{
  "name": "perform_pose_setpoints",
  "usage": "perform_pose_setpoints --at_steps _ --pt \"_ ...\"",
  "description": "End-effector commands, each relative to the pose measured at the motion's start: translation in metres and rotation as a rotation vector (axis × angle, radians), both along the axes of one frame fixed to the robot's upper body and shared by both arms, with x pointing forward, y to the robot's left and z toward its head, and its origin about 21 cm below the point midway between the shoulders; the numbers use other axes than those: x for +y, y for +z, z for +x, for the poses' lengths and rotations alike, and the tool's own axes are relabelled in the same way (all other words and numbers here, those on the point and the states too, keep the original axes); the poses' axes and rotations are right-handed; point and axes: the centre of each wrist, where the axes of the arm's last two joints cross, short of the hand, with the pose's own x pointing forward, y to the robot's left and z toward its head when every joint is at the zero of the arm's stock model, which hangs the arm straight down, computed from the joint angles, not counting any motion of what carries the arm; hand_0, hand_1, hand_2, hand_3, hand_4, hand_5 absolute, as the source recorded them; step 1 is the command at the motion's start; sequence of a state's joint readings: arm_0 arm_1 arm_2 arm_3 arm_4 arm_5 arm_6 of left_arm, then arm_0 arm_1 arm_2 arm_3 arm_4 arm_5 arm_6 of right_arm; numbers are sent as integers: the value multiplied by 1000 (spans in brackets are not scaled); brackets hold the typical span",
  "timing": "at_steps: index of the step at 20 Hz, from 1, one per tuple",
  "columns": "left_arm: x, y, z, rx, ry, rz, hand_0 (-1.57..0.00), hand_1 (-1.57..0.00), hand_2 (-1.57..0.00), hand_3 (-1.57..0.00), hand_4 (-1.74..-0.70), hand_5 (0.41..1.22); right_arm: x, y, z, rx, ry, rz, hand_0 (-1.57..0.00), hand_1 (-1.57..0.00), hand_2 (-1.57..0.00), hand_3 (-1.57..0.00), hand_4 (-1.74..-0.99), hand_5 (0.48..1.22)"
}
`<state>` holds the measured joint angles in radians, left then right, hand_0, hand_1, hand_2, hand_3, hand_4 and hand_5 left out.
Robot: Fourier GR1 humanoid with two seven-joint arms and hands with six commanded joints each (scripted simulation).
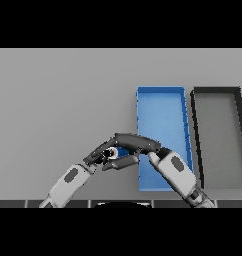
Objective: Pick up the blue pipe and place it into the blue bin.
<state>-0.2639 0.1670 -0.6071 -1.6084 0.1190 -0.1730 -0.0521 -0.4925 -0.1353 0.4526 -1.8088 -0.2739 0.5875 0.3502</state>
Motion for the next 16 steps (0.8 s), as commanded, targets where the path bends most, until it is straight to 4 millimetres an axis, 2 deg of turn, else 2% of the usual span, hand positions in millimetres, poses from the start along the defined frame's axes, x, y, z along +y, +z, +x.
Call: perform_pose_setpoints --at_steps 1,3,4,6,8,9,11,13,16 --pt "0 -2 -2 14 13 5 -1486 -1478 -1390 -1465 -1719 1221 -3 0 1 -2 0 -4 -1498 -1496 -1500 -1468 -1465 1118" --pt "2 -3 -3 16 6 -4 -1516 -1512 -1388 -1503 -1727 1221 -2 0 2 15 -3 9 -1524 -1523 -1525 -1505 -1475 1155" --pt "3 -2 -1 -10 8 1 -1435 -1354 -1221 -1333 -1648 1221 0 -1 1 20 -10 30 -1533 -1533 -1534 -1518 -1480 1168" --pt "9 -2 0 -81 -25 71 -925 -866 -781 -853 -1415 1221 -1 -1 2 41 -6 41 -1547 -1546 -1548 -1537 -1487 1187" --pt "10 -3 3 -120 -58 141 -592 -554 -500 -546 -1216 1221 0 1 1 44 -18 6 -1556 -1555 -1556 -1549 -1490 1199" --pt "13 -2 3 -141 -68 151 -473 -443 -399 -436 -1143 1187 1 3 -1 45 -9 -3 -1559 -1558 -1559 -1554 -1491 1204" --pt "12 2 6 -155 -61 163 -303 -283 -255 -279 -1041 1020 1 4 -1 39 -1 25 -1563 -1563 -1563 -1560 -1493 1210" --pt "14 -4 6 -117 -37 227 -193 -181 -163 -178 -968 849 3 0 -3 28 19 77 -1566 -1566 -1566 -1564 -1495 1214" --pt "16 -9 6 -98 -22 261 -98 -92 -83 -91 -898 697 0 -1 -4 0 12 83 -1568 -1568 -1568 -1567 -1496 1217"
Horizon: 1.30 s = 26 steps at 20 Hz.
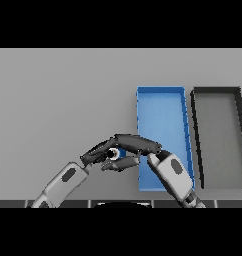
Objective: Pick up the blue pipe and place it into the blue bin.
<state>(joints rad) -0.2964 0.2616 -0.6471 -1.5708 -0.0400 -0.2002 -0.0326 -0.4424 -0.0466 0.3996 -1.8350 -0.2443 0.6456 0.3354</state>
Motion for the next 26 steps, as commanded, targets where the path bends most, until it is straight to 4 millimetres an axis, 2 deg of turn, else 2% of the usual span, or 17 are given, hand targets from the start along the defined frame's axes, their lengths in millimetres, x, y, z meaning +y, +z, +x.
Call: perform_pose_setpoints --at_steps 1,4,6,8,10,11,15,17,18,19,22,25,26 --pt "-1 2 0 -2 6 -5 -79 -74 -66 -72 -889 664 3 2 1 -2 -7 -1 -1569 -1569 -1569 -1568 -1495 1218" --pt "-2 3 2 34 18 -14 -40 -37 -33 -37 -887 599 2 3 3 8 7 15 -1570 -1570 -1570 -1570 -1490 1220" --pt "-5 3 1 54 29 -19 -25 -23 -21 -23 -894 576 6 5 4 19 4 13 -1570 -1570 -1570 -1570 -1489 1220" --pt "2 1 5 60 46 2 -16 -15 -13 -14 -896 562 1 7 4 35 -8 31 -1571 -1571 -1571 -1570 -1489 1220" --pt "0 -1 -1 74 50 2 -10 -9 -8 -9 -901 548 -1 17 2 99 2 56 -1571 -1571 -1571 -1571 -1491 1221" --pt "0 0 -1 75 52 0 -8 -7 -6 -7 -906 541 -5 20 2 114 2 62 -1571 -1571 -1571 -1571 -1541 1221" --pt "-8 1 -4 110 50 30 -3 -2 -2 -2 -915 507 -10 55 9 204 -11 110 -1571 -1571 -1571 -1571 -1659 1221" --pt "-10 -2 -5 110 44 35 -1 -1 -1 -1 -920 503 -16 86 13 228 -28 165 -1571 -1571 -1571 -1571 -1689 1171" --pt "-4 -1 -6 101 39 24 -1 -1 -1 -1 -919 503 -20 104 14 218 -10 203 -1571 -1571 -1571 -1571 -1699 1154" --pt "-3 1 -6 103 40 25 0 0 0 0 -917 503 -25 120 21 217 -14 250 -1571 -1571 -1571 -1571 -1707 1141" --pt "-3 0 -6 96 49 30 0 0 0 0 -908 502 -33 160 31 123 -78 324 -1571 -1571 -1571 -1571 -1724 1117" --pt "1 1 -8 91 36 22 1 1 1 1 -906 492 -47 182 53 93 -252 346 -1571 -1571 -1571 -1571 -1732 1117" --pt "3 1 -9 94 33 11 1 1 1 1 -907 491 -58 181 65 97 -325 352 -1571 -1571 -1571 -1571 -1734 1127"
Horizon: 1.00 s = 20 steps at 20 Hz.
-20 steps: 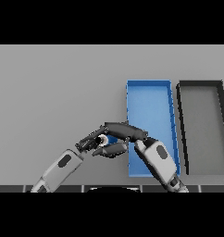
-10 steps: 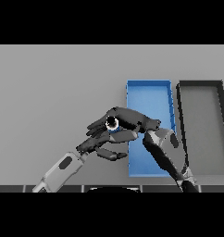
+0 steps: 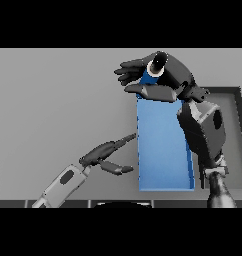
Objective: Pick up the blue pipe and place it into the blue bin.
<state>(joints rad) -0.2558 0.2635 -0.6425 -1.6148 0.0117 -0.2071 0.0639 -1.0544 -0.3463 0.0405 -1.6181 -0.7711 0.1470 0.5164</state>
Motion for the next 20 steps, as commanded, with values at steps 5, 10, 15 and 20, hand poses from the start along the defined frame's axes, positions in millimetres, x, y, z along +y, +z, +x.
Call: perform_pose_setpoints --at_steps 5,10,15,20 --pt "-1 1 1 11 12 -12 1 1 1 1 -906 489 -45 -36 34 176 -237 -64 -1571 -1571 -1571 -1571 -1739 1124" --pt "6 1 4 26 24 6 1 1 1 1 -893 478 -72 -106 43 386 -383 -144 -1571 -1571 -1571 -1571 -1740 1121" --pt "-1 0 2 17 15 -10 1 1 1 1 -883 464 -84 -162 36 598 -474 -222 -1571 -1571 -1571 -1571 -1741 1120" --pt "-2 1 3 26 24 -3 1 1 1 1 -884 460 -95 -214 21 778 -492 -381 -1571 -1571 -1571 -1571 -1591 1114"
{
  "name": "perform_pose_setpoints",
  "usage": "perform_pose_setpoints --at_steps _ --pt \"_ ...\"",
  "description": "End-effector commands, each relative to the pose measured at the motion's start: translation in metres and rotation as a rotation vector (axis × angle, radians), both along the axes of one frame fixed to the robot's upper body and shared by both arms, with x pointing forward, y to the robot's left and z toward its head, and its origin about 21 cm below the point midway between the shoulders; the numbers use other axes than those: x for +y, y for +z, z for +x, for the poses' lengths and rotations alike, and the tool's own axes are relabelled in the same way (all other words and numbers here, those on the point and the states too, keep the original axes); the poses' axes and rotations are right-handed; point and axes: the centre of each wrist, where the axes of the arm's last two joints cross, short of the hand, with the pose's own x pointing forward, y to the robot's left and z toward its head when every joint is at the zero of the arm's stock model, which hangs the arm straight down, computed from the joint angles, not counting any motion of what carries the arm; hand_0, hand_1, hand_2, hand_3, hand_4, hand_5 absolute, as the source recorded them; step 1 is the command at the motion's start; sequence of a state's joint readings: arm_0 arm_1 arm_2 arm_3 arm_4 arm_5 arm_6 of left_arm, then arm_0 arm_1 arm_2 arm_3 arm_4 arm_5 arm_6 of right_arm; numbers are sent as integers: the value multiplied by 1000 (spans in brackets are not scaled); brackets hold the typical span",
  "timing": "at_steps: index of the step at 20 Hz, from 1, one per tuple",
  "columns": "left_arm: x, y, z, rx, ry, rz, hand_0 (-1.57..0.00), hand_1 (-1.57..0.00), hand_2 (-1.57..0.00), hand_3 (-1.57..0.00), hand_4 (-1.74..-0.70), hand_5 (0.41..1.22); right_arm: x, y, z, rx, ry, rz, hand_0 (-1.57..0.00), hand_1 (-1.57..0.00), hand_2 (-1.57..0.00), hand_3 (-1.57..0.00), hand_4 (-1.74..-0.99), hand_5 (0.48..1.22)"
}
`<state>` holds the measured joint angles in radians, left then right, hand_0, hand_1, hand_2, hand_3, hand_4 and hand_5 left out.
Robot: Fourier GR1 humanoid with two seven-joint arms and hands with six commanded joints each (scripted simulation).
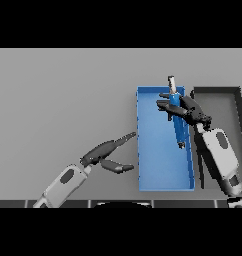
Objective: Pick up the blue pipe and place it into the blue bin.
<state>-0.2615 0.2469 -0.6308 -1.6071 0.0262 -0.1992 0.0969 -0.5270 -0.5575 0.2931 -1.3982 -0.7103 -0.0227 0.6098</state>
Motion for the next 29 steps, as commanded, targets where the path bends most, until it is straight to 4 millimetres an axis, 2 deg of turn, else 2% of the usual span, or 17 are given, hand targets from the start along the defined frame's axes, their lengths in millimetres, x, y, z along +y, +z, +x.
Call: perform_pose_setpoints --at_steps 1,2,3,5,7,10,13,15,18,20,24,29 --pt "2 -5 -3 0 -3 1 1 1 1 1 -885 457 -5 -7 -2 48 -12 -30 -1571 -1571 -1571 -1330 -1599 1110" --pt "4 -2 -2 -7 -1 -6 1 1 1 1 -886 455 -6 -15 -4 106 -35 -51 -1563 -1459 -1393 -1122 -1547 1133" --pt "2 -2 -2 -1 -2 0 1 1 1 1 -886 453 0 -19 -5 158 -42 -50 -1306 -1167 -1114 -897 -1503 1150" --pt "1 0 0 -10 0 -1 1 1 1 1 -885 453 2 -27 -3 253 -60 -76 -836 -746 -712 -574 -1392 1176" --pt "2 -3 0 0 6 9 1 1 1 1 -888 453 1 -29 -5 289 -13 -119 -534 -477 -456 -367 -1285 1141" --pt "1 -2 -3 4 -3 0 1 1 1 1 -893 454 5 -30 -3 273 40 -224 -273 -244 -233 -187 -1179 975" --pt "-1 -2 -1 -2 3 5 1 1 1 1 -897 450 8 -35 -3 228 97 -337 -139 -124 -119 -95 -1131 857" --pt "-1 0 0 0 1 -1 1 1 1 1 -901 453 6 -42 -4 194 103 -384 -89 -79 -76 -61 -1126 794" --pt "6 -1 2 8 6 0 1 1 1 1 -912 458 11 -40 0 189 89 -411 -45 -40 -38 -31 -1124 717" --pt "2 -5 -1 19 3 -3 1 1 1 1 -914 460 2 -42 -1 178 78 -389 -28 -25 -24 -19 -1120 702" --pt "0 -5 0 16 4 -7 1 1 1 1 -922 466 7 -39 -1 175 91 -386 -11 -10 -9 -7 -1132 675" --pt "6 -6 3 25 5 -12 1 1 1 1 -920 468 7 -48 -2 172 109 -364 -9 -8 -7 -6 -1129 677"
